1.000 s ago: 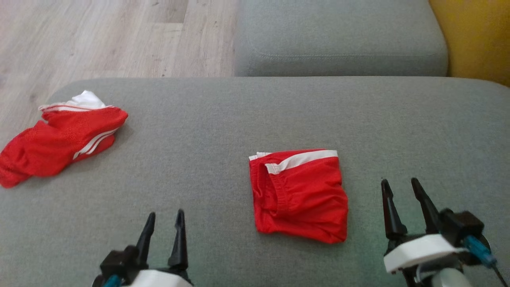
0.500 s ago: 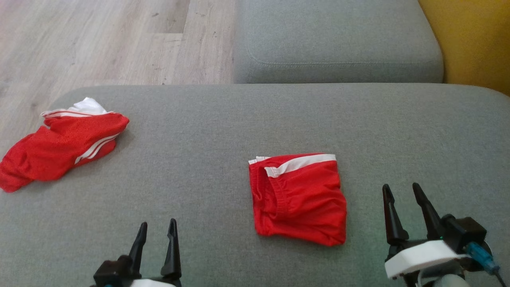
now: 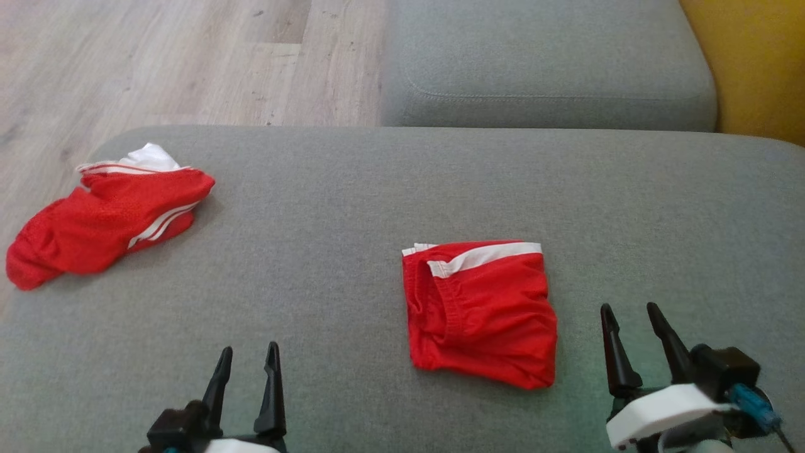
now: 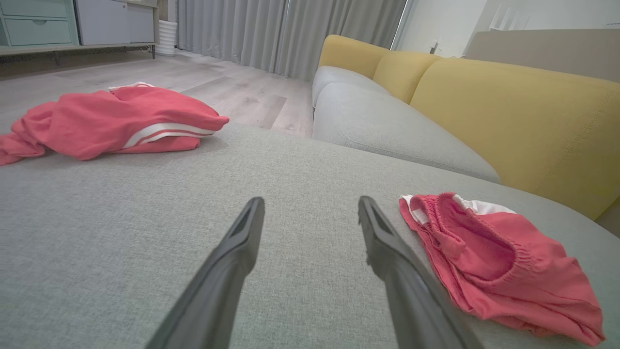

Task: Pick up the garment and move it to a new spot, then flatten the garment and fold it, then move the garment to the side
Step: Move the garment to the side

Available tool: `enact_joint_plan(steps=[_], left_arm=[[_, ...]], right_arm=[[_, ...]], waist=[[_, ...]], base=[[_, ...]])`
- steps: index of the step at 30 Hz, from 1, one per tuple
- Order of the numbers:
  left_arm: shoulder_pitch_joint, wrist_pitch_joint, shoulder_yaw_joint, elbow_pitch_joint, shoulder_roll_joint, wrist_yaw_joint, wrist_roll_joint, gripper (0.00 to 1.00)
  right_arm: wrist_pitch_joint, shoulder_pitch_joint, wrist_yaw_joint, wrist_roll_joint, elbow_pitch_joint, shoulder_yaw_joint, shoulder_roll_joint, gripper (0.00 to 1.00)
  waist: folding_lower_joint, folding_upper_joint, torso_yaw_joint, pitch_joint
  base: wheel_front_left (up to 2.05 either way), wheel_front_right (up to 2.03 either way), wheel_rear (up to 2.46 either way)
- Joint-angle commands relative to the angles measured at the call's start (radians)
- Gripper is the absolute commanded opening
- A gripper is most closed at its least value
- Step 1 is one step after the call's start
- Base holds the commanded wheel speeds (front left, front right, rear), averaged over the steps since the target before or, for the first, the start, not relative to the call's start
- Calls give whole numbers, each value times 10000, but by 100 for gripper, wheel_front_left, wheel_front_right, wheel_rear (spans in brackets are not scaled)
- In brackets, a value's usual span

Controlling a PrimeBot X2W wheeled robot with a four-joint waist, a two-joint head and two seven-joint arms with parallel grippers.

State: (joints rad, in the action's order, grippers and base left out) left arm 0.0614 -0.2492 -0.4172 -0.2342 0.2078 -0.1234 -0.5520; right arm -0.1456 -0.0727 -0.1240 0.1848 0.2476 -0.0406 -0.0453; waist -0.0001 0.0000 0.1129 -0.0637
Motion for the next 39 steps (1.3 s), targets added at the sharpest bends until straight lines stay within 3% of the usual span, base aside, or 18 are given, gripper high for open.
enact_joint_plan(steps=[1,10,16,25,28,29,30,32,33,39], left_arm=[[-553,-80,328,351,134,-45,134,100],[-725,-35,248,605,117,-108,166,100],[-835,-45,228,651,-14,-100,105,100],[-1025,-97,366,586,-237,0,113,100],[-1093,-109,435,557,-306,31,171,100],[-1111,-111,454,546,-319,48,193,100],[-1133,-114,469,537,-334,66,216,100],[-1191,-117,482,524,-356,107,275,100],[-1222,-118,483,521,-366,128,306,100],[-1389,-123,537,620,-393,225,448,100]], right_arm=[[111,549,-67,-75,-247,-178,-49,100],[1831,2098,-67,-484,25,216,-49,100],[3318,2862,-67,-677,1223,400,-49,100],[4123,3450,-67,-702,2654,490,-49,100],[4208,3685,-67,-508,2941,224,-49,78],[4201,3761,-67,-460,3005,130,-49,65],[4192,3839,-67,-406,3064,26,-49,45],[4172,3994,-67,-288,3171,-182,-49,26],[4153,4072,-67,-217,3221,-275,-49,2],[3553,4660,-67,-180,3277,-399,-49,0]], waist=[[1,0,79,48],[1,0,588,411],[1,0,1187,879],[1,0,1624,1679],[1,0,1584,1862],[1,0,1544,1911],[1,0,1487,1955],[1,0,1336,2035],[1,0,1245,2070],[1,0,311,2330]], base=[[0,0,0],[0,0,0],[0,0,0],[0,0,0],[0,0,0],[0,0,0],[0,0,0],[0,0,0],[0,0,0],[0,0,0]])
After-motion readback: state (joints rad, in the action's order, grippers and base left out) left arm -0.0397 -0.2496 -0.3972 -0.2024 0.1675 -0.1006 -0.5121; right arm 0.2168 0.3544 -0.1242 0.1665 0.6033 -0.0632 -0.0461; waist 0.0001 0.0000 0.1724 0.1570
